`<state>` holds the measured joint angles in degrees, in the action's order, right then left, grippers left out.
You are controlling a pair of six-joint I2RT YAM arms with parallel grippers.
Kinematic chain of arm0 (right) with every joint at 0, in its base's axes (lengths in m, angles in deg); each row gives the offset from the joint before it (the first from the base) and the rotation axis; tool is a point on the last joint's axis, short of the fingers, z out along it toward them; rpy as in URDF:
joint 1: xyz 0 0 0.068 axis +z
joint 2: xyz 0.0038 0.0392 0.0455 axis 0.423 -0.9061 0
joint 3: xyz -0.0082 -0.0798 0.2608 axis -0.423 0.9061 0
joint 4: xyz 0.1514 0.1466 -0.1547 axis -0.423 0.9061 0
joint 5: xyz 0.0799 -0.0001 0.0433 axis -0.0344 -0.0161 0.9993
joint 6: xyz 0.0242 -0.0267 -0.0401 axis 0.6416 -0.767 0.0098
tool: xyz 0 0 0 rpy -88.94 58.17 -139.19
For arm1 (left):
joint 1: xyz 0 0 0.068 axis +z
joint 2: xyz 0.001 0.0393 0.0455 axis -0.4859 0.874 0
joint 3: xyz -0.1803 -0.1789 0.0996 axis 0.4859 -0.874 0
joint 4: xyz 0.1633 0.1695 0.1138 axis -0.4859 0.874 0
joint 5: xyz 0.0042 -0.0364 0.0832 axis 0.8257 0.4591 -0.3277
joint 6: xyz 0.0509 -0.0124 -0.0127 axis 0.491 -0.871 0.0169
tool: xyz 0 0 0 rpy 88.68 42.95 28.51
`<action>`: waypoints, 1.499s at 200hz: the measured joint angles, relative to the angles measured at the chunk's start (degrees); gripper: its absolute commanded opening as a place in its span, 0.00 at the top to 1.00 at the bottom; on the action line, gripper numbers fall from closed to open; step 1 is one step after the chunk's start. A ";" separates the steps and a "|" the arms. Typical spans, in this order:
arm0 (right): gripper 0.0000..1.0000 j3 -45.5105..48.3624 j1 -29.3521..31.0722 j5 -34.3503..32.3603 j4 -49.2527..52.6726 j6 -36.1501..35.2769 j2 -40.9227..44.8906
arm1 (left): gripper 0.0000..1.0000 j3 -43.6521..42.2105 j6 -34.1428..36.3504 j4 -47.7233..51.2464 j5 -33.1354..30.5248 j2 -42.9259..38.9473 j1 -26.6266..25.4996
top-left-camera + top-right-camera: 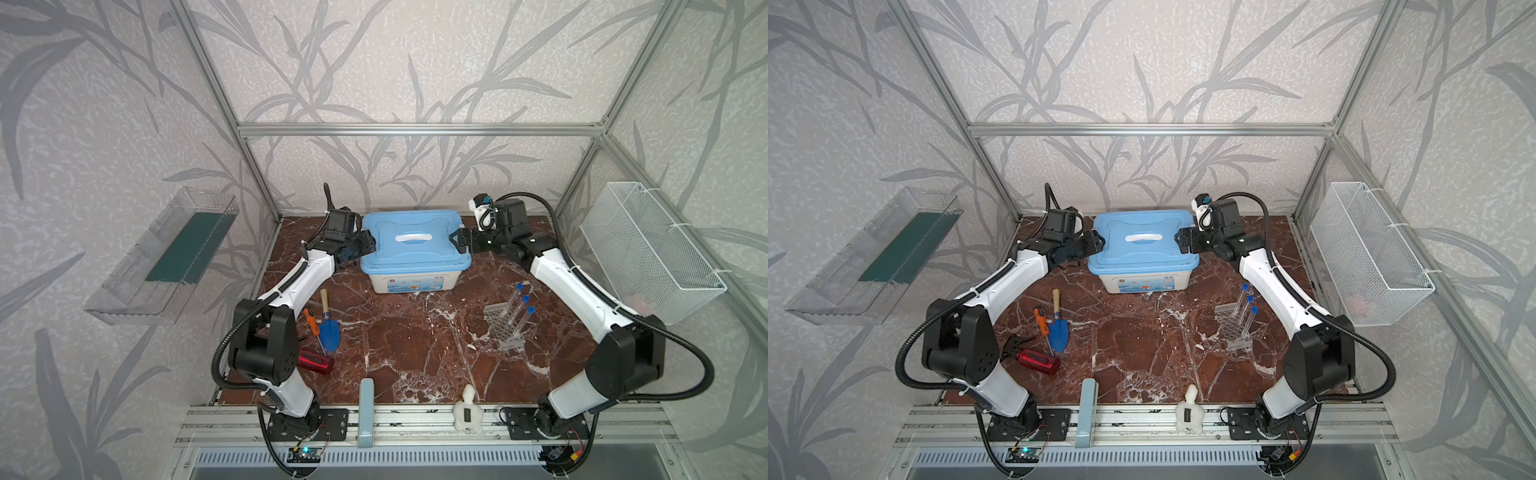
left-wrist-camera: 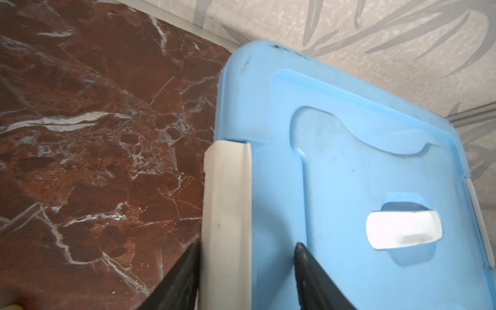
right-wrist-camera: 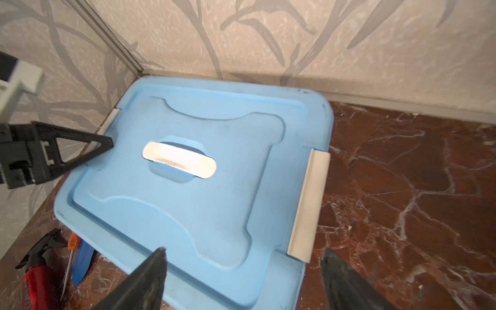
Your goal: Organize the chemistry lab equipment
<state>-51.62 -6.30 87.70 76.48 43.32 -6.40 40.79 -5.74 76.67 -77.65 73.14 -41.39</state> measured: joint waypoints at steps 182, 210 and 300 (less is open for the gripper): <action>0.06 25.97 -23.39 -17.66 -5.07 7.08 6.69 | 0.07 -22.64 3.10 -8.17 -8.94 -18.53 10.29; 0.07 28.96 -23.56 -17.55 -10.95 6.67 4.92 | 0.06 -24.55 5.07 -12.50 -14.34 -17.27 10.29; 0.03 35.30 -25.29 -15.13 -23.93 4.46 -1.36 | 0.05 -31.50 11.93 -22.29 -30.36 -10.95 12.48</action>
<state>-16.32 -31.59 72.58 52.55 47.78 -7.75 9.29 6.20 54.37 -108.00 62.19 -28.91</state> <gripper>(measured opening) 0.954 0.946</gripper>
